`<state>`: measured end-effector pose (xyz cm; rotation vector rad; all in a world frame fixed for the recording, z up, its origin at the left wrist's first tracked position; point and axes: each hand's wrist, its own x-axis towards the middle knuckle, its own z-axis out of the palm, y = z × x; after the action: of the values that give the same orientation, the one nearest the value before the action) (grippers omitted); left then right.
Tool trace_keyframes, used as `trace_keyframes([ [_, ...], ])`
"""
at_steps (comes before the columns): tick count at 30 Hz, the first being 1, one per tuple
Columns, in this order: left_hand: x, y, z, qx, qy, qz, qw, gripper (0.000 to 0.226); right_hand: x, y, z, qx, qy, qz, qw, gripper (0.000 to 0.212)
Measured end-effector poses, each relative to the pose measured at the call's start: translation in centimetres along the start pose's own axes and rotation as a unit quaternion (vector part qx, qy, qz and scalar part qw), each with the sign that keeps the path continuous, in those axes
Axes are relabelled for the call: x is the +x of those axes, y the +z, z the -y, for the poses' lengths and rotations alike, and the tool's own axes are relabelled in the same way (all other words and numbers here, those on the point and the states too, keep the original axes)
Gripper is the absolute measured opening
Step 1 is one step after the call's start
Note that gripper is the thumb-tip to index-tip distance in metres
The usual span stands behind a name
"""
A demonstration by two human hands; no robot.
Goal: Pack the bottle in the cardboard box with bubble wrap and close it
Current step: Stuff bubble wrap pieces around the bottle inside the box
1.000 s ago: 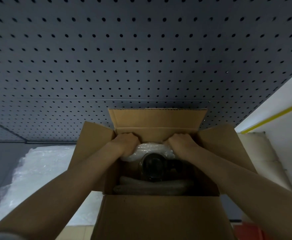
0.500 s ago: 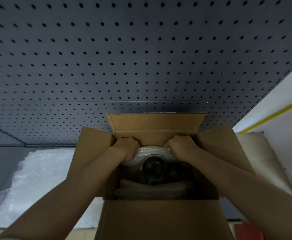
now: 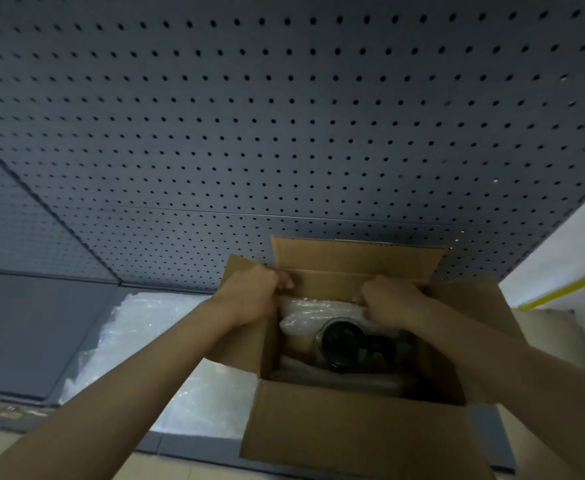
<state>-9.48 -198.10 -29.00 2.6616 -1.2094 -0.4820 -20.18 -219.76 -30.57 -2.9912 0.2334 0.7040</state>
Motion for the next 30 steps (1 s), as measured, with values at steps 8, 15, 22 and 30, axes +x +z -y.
trace_keyframes([
  [8,-5.2,-4.4,7.6,-0.016,-0.050,-0.073,0.996,0.032,0.1,-6.0,8.9,0.077,-0.071,-0.088,0.991,0.027],
  [15,-7.6,-4.5,17.9,-0.033,-0.044,-0.041,0.998,0.028,2.0,-8.5,20.0,0.163,-0.108,-0.165,0.967,0.023],
  [22,-9.8,-2.7,26.5,-0.006,-0.018,0.033,0.999,0.027,5.8,-6.2,31.3,0.162,-0.092,-0.115,0.976,0.027],
  [30,-10.9,2.9,30.9,-0.044,-0.030,0.157,0.986,0.038,10.0,3.9,34.5,0.197,0.015,0.014,0.980,0.035],
])
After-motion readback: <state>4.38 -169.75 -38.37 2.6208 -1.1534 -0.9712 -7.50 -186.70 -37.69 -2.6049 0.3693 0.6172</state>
